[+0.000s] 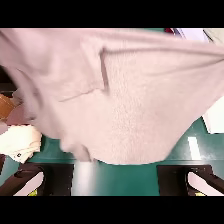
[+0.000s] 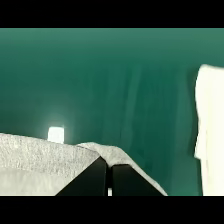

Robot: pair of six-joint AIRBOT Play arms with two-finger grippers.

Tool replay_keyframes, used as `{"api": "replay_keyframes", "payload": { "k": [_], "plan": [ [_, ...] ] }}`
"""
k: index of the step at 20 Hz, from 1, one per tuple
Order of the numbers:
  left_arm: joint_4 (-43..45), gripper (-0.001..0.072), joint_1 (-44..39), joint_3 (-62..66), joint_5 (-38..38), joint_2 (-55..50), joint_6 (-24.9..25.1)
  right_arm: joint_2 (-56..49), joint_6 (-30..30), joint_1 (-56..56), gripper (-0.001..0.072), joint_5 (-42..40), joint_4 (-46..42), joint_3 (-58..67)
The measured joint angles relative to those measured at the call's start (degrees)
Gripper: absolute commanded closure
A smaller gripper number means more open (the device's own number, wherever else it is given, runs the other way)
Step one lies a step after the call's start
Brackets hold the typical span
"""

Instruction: Fold the shirts.

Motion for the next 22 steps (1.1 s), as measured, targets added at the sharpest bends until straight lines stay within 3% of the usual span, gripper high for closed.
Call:
{"api": "replay_keyframes", "payload": {
  "k": [6, 13, 17, 22],
  "plan": [
    [0.2, 0.0686, -1.84, -12.63, 0.48, -18.62, 2.56, -19.47, -0.55, 2.95, 0.0699, -2.38, -3.69, -7.04],
    [0.44, 0.0686, -2.19, -9.38, 11.82, -37.33, 6.12, -38.21, -2.78, 2.54, 0.0698, -13.53, -3.58, 0.79],
    [1.6, 0.0685, -2.19, -6.8, 14.32, -39.87, 7.21, -40.87, -3.87, 2.43, 0.0698, -14.56, -3.52, 2.64],
    [3.48, 0.0686, -2.21, -9.33, 9.44, -40.68, 8.33, -35.3, -4.5, 2.43, 0.0698, -17.09, -3.69, -10.78]
  ]
}}
